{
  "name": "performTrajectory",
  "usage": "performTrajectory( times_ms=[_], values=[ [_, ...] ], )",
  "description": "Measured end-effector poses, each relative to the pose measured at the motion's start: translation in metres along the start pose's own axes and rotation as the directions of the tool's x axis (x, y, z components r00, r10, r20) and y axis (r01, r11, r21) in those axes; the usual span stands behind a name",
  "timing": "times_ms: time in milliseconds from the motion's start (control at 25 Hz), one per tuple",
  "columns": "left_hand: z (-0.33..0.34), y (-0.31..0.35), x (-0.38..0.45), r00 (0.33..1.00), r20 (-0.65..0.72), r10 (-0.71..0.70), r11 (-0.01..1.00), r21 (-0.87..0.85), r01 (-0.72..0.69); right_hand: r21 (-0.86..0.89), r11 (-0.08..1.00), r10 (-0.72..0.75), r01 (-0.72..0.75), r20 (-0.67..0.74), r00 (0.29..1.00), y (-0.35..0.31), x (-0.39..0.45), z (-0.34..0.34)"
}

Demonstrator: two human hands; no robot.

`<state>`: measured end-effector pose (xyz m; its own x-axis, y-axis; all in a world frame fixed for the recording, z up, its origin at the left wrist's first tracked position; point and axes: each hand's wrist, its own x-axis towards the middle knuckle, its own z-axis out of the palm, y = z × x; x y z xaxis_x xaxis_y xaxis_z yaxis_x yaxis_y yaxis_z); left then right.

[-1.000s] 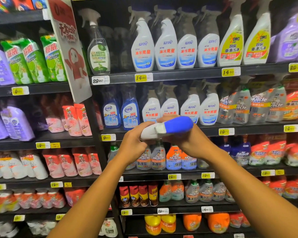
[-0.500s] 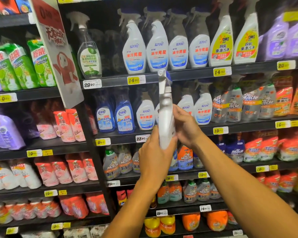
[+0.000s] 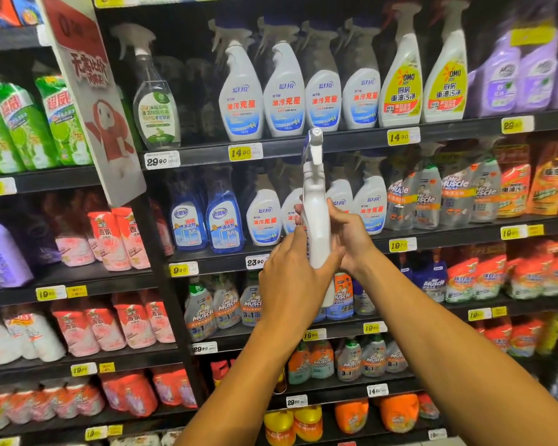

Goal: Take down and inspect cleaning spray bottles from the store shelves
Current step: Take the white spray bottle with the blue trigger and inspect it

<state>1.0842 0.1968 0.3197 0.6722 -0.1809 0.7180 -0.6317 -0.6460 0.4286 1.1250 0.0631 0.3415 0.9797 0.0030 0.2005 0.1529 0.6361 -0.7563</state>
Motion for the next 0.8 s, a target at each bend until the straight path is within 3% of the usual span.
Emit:
performTrajectory(
  times_ms=[160, 240, 280, 360, 440, 480, 600, 800],
  values=[
    [0.002, -0.001, 0.001, 0.999, 0.028, -0.024, 0.999, -0.032, 0.025, -0.021, 1.0, -0.002, 0.002, -0.012, 1.0, 0.0, 0.003, -0.003],
    [0.003, -0.006, -0.001, 0.995, 0.078, -0.056, 0.971, -0.227, 0.072, -0.09, 0.994, -0.066, 0.065, -0.007, 0.998, -0.001, 0.003, -0.004],
    [0.004, -0.011, -0.001, 0.986, 0.134, -0.1, 0.911, -0.386, 0.145, -0.155, 0.981, -0.117, 0.116, 0.006, 0.993, -0.003, 0.003, -0.003],
    [0.005, -0.021, -0.001, 0.93, 0.311, -0.196, 0.635, -0.683, 0.362, -0.303, 0.933, -0.205, 0.195, -0.001, 0.979, -0.003, 0.001, 0.0],
    [0.011, -0.035, 0.0, 0.866, 0.43, -0.256, 0.359, -0.79, 0.498, -0.426, 0.879, -0.268, 0.213, -0.072, 0.961, 0.0, -0.001, 0.007],
    [0.015, -0.041, 0.0, 0.852, 0.44, -0.284, 0.299, -0.804, 0.514, -0.464, 0.859, -0.298, 0.216, -0.111, 0.948, 0.002, -0.002, 0.011],
    [0.025, -0.053, -0.004, 0.836, 0.424, -0.348, 0.237, -0.823, 0.516, -0.556, 0.802, -0.35, 0.221, -0.137, 0.927, 0.007, -0.008, 0.019],
    [0.025, -0.069, -0.006, 0.85, 0.399, -0.344, 0.163, -0.866, 0.472, -0.663, 0.724, -0.285, 0.19, -0.037, 0.958, 0.0, -0.023, 0.019]
  ],
)
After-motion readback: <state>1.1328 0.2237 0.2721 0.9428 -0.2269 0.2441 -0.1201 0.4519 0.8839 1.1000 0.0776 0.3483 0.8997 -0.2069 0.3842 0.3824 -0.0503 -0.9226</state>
